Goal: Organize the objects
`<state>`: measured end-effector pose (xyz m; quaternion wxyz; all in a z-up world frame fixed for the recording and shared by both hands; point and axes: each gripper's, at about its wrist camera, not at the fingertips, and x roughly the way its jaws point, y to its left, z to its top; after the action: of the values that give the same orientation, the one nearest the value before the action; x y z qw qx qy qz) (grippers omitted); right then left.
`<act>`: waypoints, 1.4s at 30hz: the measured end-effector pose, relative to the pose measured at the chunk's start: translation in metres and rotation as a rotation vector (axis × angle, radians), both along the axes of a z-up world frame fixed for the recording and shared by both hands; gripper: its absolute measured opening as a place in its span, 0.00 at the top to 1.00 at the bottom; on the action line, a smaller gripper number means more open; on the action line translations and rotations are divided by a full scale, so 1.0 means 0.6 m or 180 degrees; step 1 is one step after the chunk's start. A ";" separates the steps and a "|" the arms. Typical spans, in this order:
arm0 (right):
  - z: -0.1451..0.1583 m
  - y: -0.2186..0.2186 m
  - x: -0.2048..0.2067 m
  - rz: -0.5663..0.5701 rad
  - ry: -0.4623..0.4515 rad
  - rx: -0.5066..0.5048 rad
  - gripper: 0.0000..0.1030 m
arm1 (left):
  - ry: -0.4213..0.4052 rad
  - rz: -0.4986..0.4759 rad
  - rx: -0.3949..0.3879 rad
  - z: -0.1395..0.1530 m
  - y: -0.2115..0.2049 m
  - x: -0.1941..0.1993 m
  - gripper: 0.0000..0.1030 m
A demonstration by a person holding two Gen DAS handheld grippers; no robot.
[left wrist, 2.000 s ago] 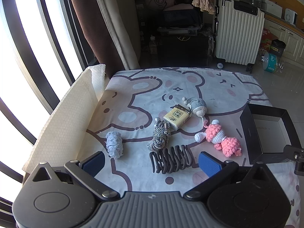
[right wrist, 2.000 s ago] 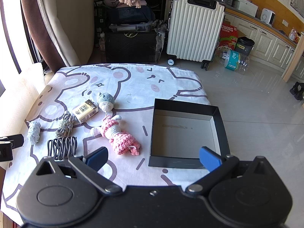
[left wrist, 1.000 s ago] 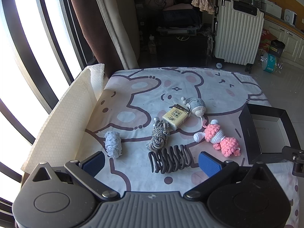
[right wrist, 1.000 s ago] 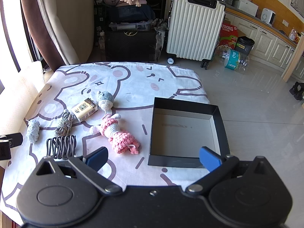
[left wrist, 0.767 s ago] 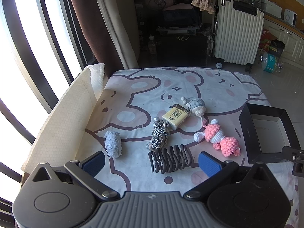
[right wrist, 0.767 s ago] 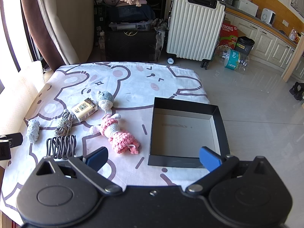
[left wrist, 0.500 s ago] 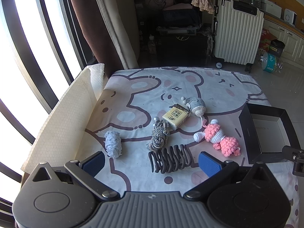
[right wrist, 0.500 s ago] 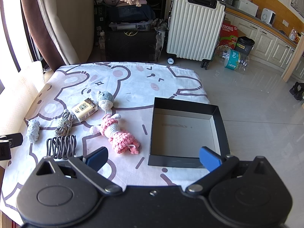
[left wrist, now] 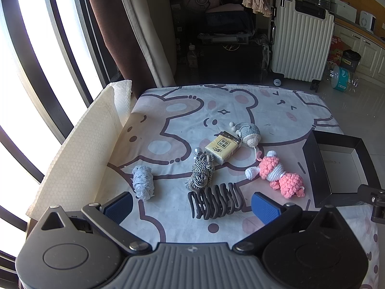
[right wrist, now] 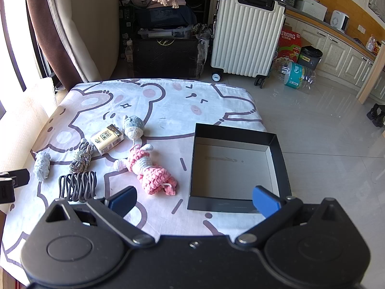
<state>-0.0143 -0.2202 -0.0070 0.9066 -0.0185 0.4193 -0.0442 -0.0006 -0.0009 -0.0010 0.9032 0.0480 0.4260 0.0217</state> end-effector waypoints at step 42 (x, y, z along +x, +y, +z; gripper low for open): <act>-0.016 0.009 0.009 0.0066 0.0051 -0.0019 0.00 | 0.0085 -0.0002 0.0002 -0.022 -0.001 0.015 0.00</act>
<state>-0.0088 -0.2147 -0.0165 0.9035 -0.0259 0.4262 -0.0360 0.0086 -0.0015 -0.0141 0.8974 0.0488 0.4379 0.0209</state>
